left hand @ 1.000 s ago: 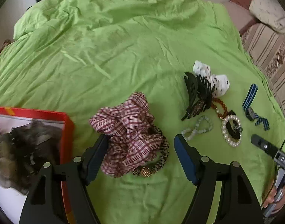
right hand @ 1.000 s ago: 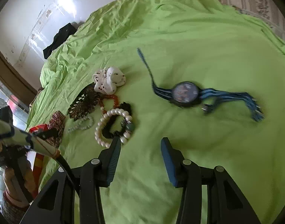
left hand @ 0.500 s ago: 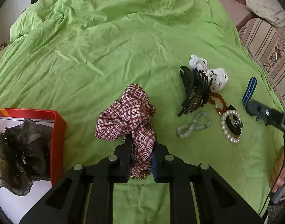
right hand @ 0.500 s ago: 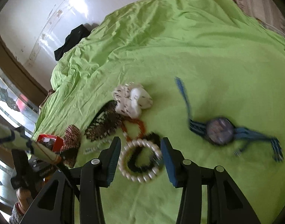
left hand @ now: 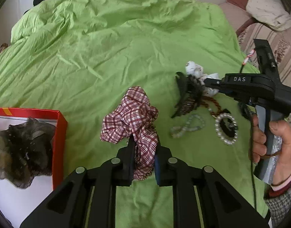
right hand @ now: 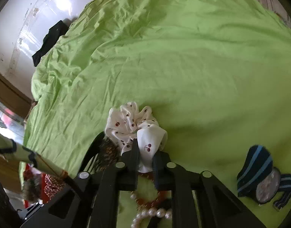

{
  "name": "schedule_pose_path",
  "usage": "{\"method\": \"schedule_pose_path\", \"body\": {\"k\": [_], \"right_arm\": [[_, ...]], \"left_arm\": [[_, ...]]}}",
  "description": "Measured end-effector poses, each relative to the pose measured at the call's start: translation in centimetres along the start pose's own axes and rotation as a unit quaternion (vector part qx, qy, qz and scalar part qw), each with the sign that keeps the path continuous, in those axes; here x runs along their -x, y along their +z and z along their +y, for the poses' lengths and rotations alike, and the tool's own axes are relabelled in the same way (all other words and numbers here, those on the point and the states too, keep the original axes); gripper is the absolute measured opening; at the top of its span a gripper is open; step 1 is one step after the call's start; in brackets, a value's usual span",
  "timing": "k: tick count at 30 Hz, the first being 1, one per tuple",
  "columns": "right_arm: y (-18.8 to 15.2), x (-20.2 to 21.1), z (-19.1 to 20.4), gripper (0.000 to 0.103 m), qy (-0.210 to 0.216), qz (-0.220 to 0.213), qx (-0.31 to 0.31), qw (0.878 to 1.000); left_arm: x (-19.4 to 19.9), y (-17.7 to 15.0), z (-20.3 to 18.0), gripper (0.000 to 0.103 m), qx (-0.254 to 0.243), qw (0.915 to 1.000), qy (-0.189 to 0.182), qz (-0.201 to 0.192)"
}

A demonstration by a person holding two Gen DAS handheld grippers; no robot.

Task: Organize jewelry
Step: 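Grasp the pink plaid scrunchie with the left tool while the right tool grasps the white cherry-print scrunchie, then carry both scrunchies into the white tray and open both tools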

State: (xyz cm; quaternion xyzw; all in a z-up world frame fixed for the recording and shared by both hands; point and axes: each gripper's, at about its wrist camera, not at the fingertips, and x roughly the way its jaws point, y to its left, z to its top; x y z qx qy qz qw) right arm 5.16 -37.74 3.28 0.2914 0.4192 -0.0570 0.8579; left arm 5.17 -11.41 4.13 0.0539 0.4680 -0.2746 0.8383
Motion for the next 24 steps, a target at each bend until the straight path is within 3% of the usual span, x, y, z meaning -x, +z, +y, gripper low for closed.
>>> {"method": "schedule_pose_path", "body": {"k": [8,13,17,24], "right_arm": [[-1.1,7.6,2.3,0.012,0.008,-0.067,0.036,0.997],[-3.0,11.8,5.5,0.012,0.034,-0.08,0.072,0.994],[-5.1,13.4,9.0,0.012,0.071,-0.071,0.101,0.99],[-10.1,13.2,17.1,0.012,0.127,-0.034,0.17,0.977]], "left_arm": [[6.6,-1.3,-1.7,0.015,-0.001,0.9989,-0.027,-0.039],[11.6,-2.4,-1.6,0.015,-0.001,0.9975,-0.031,-0.064],[15.9,-3.8,0.4,0.015,0.007,0.9965,-0.012,-0.082],[20.4,-6.3,7.8,0.015,0.051,0.992,0.067,-0.095]]}}
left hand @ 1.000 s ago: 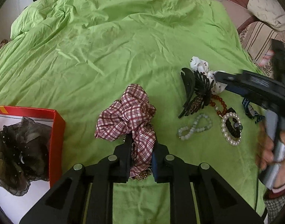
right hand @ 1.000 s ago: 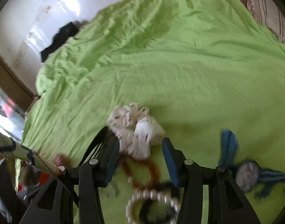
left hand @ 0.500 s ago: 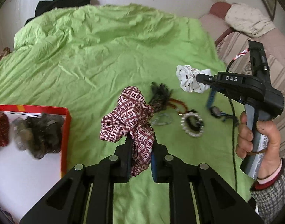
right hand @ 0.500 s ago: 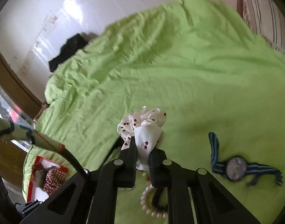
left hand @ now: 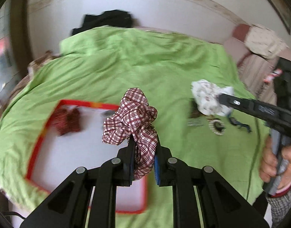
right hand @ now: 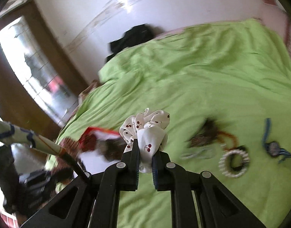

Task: Organize jewelry
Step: 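Carry both scrunchies into the white tray and open both tools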

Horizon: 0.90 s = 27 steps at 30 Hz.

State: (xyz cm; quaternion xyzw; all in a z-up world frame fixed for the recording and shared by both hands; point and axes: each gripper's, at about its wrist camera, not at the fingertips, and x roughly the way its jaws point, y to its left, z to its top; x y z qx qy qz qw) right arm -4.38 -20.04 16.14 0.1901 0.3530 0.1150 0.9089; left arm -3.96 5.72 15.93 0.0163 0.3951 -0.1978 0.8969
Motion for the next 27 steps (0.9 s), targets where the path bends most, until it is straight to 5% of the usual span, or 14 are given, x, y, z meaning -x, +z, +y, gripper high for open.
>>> {"method": "schedule_pose_path", "body": {"k": [10,19,27], "right_arm": [[-3.7,-6.9,8.1,0.012,0.053,0.084,0.044,0.994],[-9.7,-12.2,10.1,0.012,0.069,0.168,0.06,0.982],[-11.3,-13.5,9.8,0.012,0.065,0.184,0.06,0.979]], "left_arm": [[-2.3,-2.9,10.2,0.015,0.042,0.9925,0.109,0.037],[-4.7,-5.6,14.9,0.016,0.074,0.9857,0.132,0.073],[-5.2,-6.2,14.6,0.021,0.071,0.9835,0.15,0.07]]}}
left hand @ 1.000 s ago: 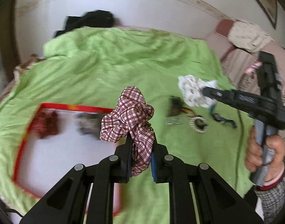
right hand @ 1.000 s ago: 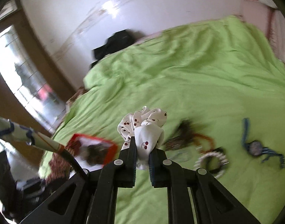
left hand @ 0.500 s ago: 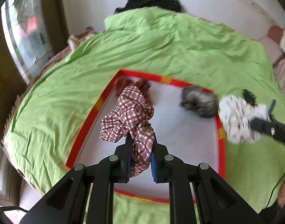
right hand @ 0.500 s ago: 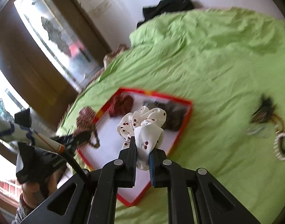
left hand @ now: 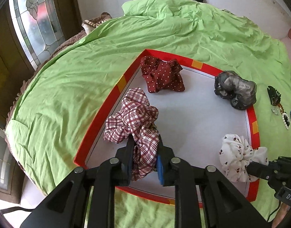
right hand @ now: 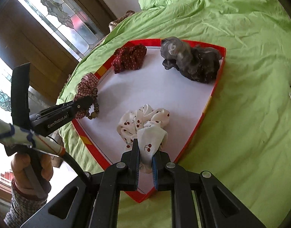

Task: Organize jewelry
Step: 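Carry both scrunchies into the white tray and open both tools, then move both open tools back toward the pearl bracelet and the watch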

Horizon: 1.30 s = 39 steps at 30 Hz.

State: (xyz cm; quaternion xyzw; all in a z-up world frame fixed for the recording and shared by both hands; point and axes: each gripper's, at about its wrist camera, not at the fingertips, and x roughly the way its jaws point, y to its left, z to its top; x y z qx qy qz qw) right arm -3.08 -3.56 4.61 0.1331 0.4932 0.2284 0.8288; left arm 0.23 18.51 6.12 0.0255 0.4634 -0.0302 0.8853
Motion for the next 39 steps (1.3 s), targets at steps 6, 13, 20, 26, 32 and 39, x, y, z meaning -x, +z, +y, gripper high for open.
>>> {"method": "schedule_pose_path", "body": {"k": [6,13,20,26,32,39], "right_arm": [[-0.4,0.3,0.9,0.021,-0.016,-0.005,0.025,1.0],[-0.9,3.6,2.1,0.052,-0.017,-0.039,0.065,0.997],[0.2,6.3,-1.3,0.06,-0.082,-0.099,0.021,0.992],[3.0,2.1,-5.3,0.045,-0.095,-0.055,-0.062,0.992],[3.9,-0.7,-5.7,0.015,-0.1,-0.025,-0.077,0.992],[3.5,1.0,-6.8,0.011,-0.152,-0.039,-0.088,0.984]], "left_arm": [[0.9,-0.5,-0.8,0.038,-0.01,0.9995,0.022,-0.02],[3.6,-0.8,-1.1,0.055,-0.014,0.9983,0.021,-0.052],[6.0,-1.5,-0.3,0.061,-0.003,0.9969,0.007,-0.079],[6.2,-1.9,-0.8,0.061,0.005,0.9968,-0.001,-0.08],[5.8,-2.0,-2.9,0.061,-0.009,0.9969,-0.017,-0.076],[6.0,-1.5,-5.6,0.061,-0.032,0.9955,-0.031,-0.083]]}}
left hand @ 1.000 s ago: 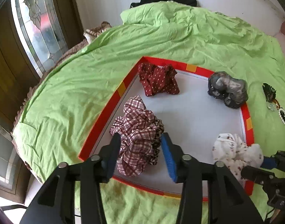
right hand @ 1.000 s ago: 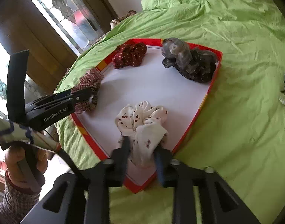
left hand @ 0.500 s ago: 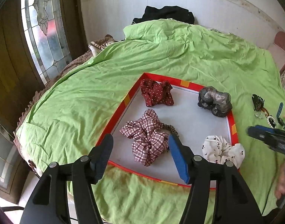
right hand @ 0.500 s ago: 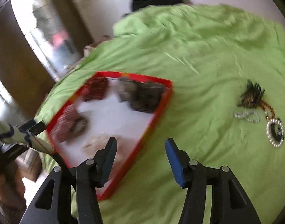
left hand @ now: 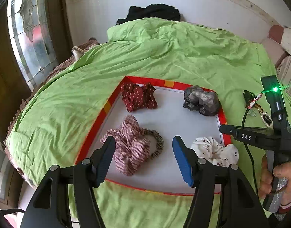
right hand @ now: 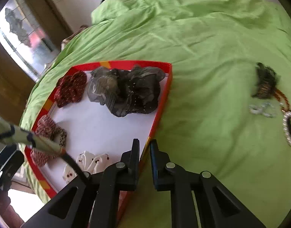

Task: Organize jewelry
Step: 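Move both open tools back toward the pearl bracelet and the watch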

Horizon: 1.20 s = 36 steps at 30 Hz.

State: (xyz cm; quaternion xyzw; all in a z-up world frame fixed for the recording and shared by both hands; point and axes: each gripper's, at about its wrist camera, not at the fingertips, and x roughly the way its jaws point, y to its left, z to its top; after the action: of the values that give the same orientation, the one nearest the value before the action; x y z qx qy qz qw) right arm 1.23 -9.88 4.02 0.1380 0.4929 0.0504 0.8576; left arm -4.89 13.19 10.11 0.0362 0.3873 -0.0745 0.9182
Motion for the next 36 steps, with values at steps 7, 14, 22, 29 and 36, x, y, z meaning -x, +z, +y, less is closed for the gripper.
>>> {"method": "schedule_pose_path", "body": {"k": [7,14,22,29,36], "right_arm": [[-1.0,1.8,-2.7,0.01,-0.01,-0.002,-0.028,1.0],[-2.1,3.1,-3.6,0.03,0.047,-0.016,-0.036,0.998],[-5.4,11.5,-7.1,0.048,-0.092,-0.113,0.013,0.989],[-8.2,19.8,-13.0,0.054,-0.178,-0.183,0.0,0.967],[-8.7,30.0,-16.5,0.057,-0.205,-0.26,-0.025,0.943]], "left_arm": [[0.1,0.3,-2.6,0.061,-0.017,0.9998,-0.014,0.0],[1.6,0.8,-4.6,0.061,-0.026,0.9994,-0.021,-0.007],[5.2,1.6,-9.2,0.065,-0.033,0.9978,-0.038,-0.044],[9.1,1.9,-15.4,0.065,-0.042,0.9923,-0.095,-0.067],[15.0,4.1,-20.3,0.076,-0.059,0.9818,-0.15,-0.101]]}}
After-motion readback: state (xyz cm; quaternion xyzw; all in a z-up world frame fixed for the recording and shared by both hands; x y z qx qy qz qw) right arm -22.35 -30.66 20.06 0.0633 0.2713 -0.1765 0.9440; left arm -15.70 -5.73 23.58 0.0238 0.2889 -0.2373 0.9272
